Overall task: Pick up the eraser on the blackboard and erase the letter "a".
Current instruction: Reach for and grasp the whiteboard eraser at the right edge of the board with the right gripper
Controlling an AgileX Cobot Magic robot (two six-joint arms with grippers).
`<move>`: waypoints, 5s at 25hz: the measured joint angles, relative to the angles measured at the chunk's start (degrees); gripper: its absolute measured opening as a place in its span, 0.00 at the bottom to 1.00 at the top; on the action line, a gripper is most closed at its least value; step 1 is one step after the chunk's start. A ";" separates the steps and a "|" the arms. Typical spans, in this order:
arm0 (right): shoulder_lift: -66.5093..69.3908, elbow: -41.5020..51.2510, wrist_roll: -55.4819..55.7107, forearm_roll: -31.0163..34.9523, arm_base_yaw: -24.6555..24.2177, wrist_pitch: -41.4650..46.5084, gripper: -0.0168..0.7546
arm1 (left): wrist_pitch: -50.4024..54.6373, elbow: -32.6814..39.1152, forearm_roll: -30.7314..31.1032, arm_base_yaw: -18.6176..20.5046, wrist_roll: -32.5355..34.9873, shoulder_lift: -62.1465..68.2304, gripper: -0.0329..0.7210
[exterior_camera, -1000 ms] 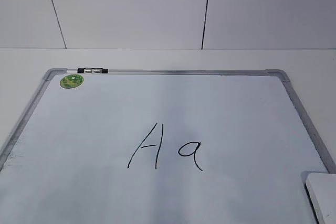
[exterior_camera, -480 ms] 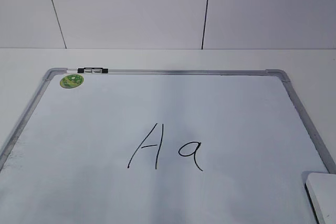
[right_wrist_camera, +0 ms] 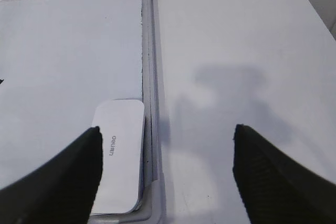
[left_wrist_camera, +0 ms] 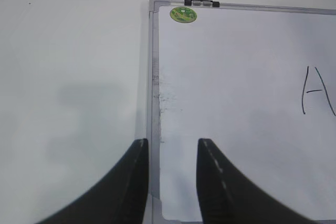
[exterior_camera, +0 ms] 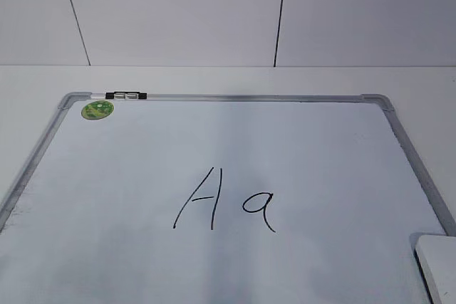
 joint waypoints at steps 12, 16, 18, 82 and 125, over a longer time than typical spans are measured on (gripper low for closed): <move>6.64 0.00 0.08 0.44 0.19 -0.24 0.79 | 0.00 0.00 -0.10 -0.23 0.00 0.00 0.36; 12.07 -0.89 0.08 0.59 0.25 -2.17 0.79 | 0.00 0.00 -0.53 -0.23 0.00 0.00 0.36; 15.75 -1.59 0.08 0.69 0.25 -3.98 0.79 | 0.00 0.00 -1.04 -0.23 0.00 0.00 0.36; 69.60 -14.44 1.62 9.00 10.33 4.43 0.89 | 0.00 0.00 -1.38 -0.23 0.00 0.00 0.36; 78.93 -9.97 6.87 9.78 10.33 -8.79 0.89 | 0.00 0.00 -1.38 -0.23 0.00 0.00 0.36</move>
